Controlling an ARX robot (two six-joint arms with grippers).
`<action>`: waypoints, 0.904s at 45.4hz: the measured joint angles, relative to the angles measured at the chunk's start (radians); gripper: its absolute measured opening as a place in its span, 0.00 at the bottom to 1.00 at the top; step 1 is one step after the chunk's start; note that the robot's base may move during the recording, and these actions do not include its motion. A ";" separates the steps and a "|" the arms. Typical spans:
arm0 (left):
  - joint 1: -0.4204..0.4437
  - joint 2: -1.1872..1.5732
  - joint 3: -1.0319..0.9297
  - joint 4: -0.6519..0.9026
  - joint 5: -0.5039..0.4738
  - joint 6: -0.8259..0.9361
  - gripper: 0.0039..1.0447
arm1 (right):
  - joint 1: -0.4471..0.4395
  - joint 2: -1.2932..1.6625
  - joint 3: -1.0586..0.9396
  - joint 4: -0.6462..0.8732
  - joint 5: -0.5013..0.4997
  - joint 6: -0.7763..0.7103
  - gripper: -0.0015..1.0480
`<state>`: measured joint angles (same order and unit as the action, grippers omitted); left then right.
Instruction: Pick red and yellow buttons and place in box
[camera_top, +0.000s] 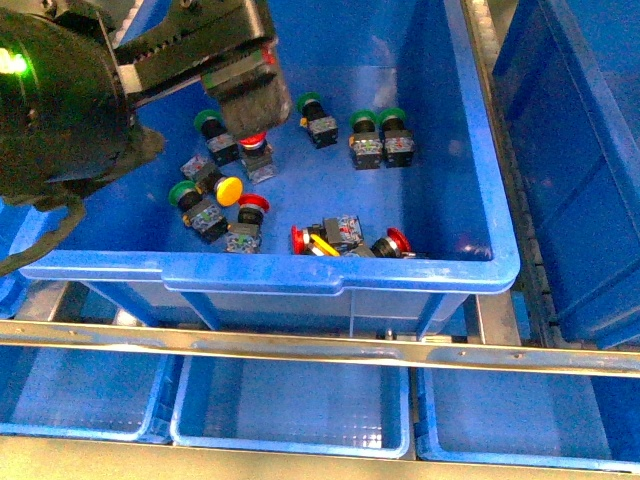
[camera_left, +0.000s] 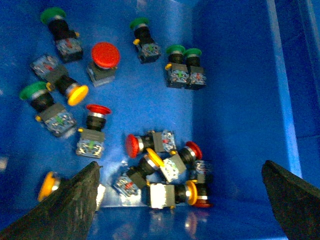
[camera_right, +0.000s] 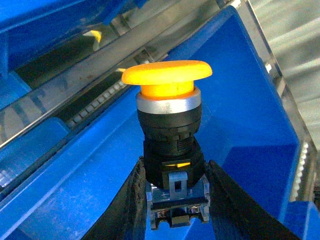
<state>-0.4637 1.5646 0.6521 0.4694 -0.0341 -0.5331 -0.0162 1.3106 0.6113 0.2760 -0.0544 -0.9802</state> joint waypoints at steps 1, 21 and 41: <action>-0.005 0.001 -0.009 0.018 -0.023 0.010 0.92 | 0.002 -0.004 0.000 -0.003 0.004 0.001 0.25; 0.088 -0.331 -0.508 0.601 -0.326 0.499 0.30 | 0.050 -0.159 -0.018 -0.111 0.095 0.111 0.25; 0.288 -0.756 -0.623 0.298 -0.136 0.522 0.02 | 0.108 -0.219 -0.052 -0.153 0.148 0.234 0.25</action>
<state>-0.1757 0.8085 0.0292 0.7673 -0.1699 -0.0113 0.0914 1.0920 0.5594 0.1226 0.0937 -0.7460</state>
